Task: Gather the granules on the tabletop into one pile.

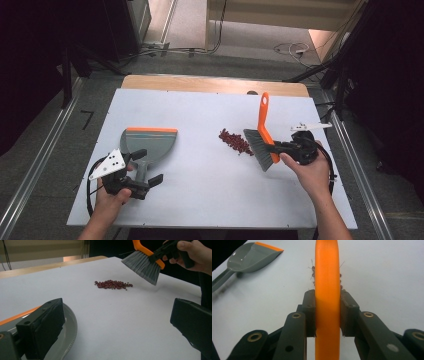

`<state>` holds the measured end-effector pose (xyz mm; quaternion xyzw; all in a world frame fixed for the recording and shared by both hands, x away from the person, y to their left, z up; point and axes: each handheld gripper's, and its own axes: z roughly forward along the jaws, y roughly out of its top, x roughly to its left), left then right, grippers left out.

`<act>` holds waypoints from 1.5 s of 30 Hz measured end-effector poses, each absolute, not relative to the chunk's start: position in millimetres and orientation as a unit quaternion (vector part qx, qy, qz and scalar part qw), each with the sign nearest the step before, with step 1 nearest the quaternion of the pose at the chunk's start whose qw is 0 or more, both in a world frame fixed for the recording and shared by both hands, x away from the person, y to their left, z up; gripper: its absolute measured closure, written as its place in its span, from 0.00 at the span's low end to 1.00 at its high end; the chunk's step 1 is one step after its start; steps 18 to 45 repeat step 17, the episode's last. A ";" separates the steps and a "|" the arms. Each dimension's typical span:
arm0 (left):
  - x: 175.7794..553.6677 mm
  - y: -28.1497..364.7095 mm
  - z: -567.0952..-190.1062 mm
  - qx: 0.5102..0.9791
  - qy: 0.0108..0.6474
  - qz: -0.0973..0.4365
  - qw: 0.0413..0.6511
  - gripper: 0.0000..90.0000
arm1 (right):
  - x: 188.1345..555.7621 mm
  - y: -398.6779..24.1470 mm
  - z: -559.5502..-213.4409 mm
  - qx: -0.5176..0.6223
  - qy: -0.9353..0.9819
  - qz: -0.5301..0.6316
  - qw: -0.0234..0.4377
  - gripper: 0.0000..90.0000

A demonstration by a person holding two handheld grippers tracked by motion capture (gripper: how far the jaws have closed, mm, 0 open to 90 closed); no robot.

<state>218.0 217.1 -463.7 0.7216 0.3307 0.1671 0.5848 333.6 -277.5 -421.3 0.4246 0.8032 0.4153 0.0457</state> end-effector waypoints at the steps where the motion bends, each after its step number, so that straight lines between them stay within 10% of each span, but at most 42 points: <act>1: 218.3 217.6 -463.9 0.720 0.331 0.167 0.586 0.00 | 329.7 -281.2 -423.6 0.426 0.799 0.422 0.050 0.76; 45: 218.6 229.1 -465.6 0.711 0.344 0.175 0.587 0.00 | 292.0 -329.2 -441.5 0.454 0.741 0.489 0.073 0.76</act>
